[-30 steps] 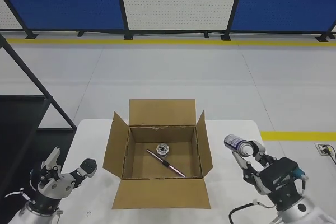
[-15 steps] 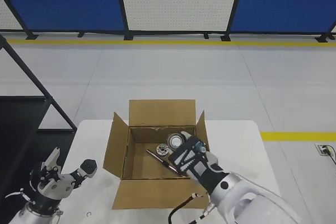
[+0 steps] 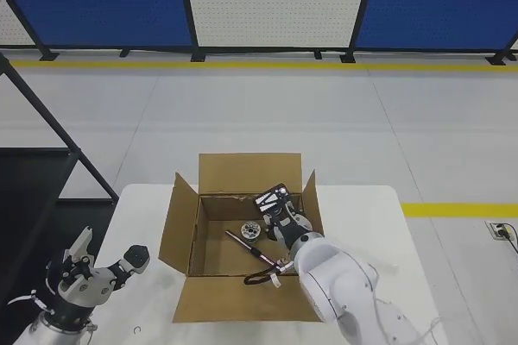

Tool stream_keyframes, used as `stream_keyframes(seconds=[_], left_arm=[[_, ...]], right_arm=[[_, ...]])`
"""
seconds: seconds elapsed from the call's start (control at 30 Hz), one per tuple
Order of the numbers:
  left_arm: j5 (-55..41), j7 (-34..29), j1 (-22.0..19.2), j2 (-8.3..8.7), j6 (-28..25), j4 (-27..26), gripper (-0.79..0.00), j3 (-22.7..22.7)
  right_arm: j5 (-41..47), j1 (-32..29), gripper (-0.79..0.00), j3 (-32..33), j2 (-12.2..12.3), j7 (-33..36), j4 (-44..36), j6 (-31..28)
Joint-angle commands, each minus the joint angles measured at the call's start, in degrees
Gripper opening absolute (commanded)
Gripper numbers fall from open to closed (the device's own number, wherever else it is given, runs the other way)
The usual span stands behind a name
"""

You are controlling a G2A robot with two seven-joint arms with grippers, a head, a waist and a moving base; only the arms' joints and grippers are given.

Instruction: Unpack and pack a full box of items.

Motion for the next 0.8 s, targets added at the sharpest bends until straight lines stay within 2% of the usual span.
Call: stream_keyframes(seconds=[0.0, 0.33, 0.4, 0.57, 0.77], left_arm=[[0.0, 0.0, 0.0, 0.0, 0.0, 0.0, 0.0, 0.0], [0.0, 0.0, 0.0, 0.0, 0.0, 0.0, 0.0, 0.0], [0.0, 0.0, 0.0, 0.0, 0.0, 0.0, 0.0, 0.0], [0.0, 0.0, 0.0, 0.0, 0.0, 0.0, 0.0, 0.0], [0.0, 0.0, 0.0, 0.0, 0.0, 0.0, 0.0, 0.0]], right_arm=[[0.0, 0.0, -0.785, 0.0, 0.0, 0.0, -0.1, 0.0], [0.0, 0.0, -0.785, 0.0, 0.0, 0.0, -0.1, 0.0], [2.4, -0.6, -0.785, 0.6, -0.2, -2.1, 1.8, -0.4], [10.9, 3.2, -0.785, -0.1, -1.6, -6.3, 13.3, -4.4], [13.8, 7.4, -0.785, -3.1, -3.6, -7.4, 24.3, -2.9]])
